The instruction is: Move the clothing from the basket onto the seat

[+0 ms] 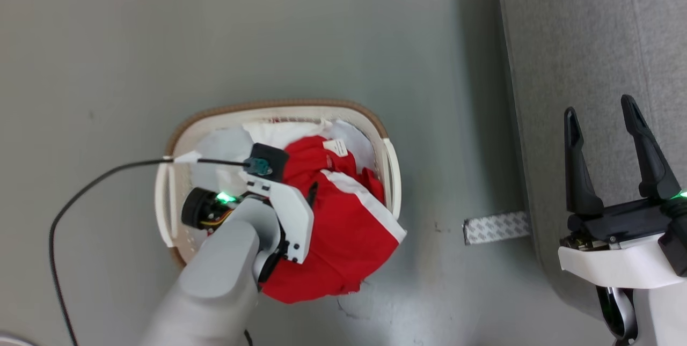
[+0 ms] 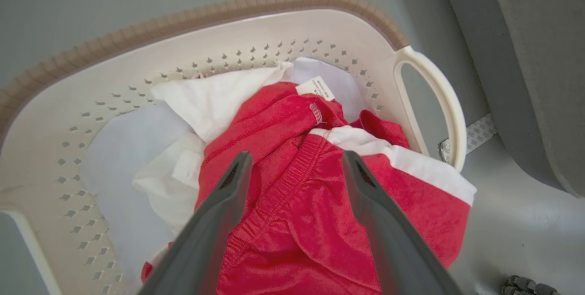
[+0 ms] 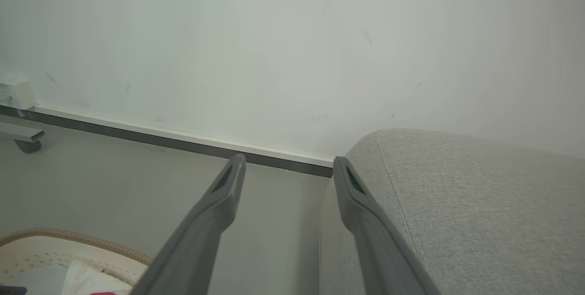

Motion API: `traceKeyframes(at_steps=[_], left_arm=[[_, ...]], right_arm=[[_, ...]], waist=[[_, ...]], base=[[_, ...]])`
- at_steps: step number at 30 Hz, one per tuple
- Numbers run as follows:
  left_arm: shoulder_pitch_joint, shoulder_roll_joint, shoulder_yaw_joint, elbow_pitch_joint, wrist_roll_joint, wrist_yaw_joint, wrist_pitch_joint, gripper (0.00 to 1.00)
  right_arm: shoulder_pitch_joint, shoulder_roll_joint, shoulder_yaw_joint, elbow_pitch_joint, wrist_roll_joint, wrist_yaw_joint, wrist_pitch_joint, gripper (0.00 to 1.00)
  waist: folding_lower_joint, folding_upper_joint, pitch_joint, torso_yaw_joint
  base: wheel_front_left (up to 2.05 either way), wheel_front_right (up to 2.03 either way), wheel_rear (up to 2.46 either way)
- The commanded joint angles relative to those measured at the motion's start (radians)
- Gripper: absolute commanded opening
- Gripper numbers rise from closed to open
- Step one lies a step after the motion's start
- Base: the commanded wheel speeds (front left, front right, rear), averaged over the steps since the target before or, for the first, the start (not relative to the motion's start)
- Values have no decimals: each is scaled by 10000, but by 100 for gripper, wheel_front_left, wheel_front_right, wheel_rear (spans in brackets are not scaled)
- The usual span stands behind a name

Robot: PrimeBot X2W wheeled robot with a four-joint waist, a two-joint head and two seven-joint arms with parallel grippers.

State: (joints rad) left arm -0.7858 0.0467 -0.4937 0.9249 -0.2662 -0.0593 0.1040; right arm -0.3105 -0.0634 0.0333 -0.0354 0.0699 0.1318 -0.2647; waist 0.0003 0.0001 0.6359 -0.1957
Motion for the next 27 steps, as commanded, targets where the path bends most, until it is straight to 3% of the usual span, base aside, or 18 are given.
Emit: traceKeyframes(at_steps=[1, 13, 27], left_arm=[[-215, 65, -89, 66, -58, -58, 52, 100], [-1463, 72, -743, 1714, -419, -489, 732, 100], [-2033, 95, -1583, 2274, -712, -716, 782, 100]], right_arm=[[-198, -16, 33, -86, -61, -21, 5, 100], [-216, -105, 277, -997, -247, -21, 5, 100], [-383, -193, 201, -1446, -153, -21, 5, 100]], waist=[[-3, -1, 538, -289], [-3, -1, 1700, -381], [-3, -1, 2663, -678]], base=[[0, 0, 0], [0, 0, 0], [0, 0, 0]])
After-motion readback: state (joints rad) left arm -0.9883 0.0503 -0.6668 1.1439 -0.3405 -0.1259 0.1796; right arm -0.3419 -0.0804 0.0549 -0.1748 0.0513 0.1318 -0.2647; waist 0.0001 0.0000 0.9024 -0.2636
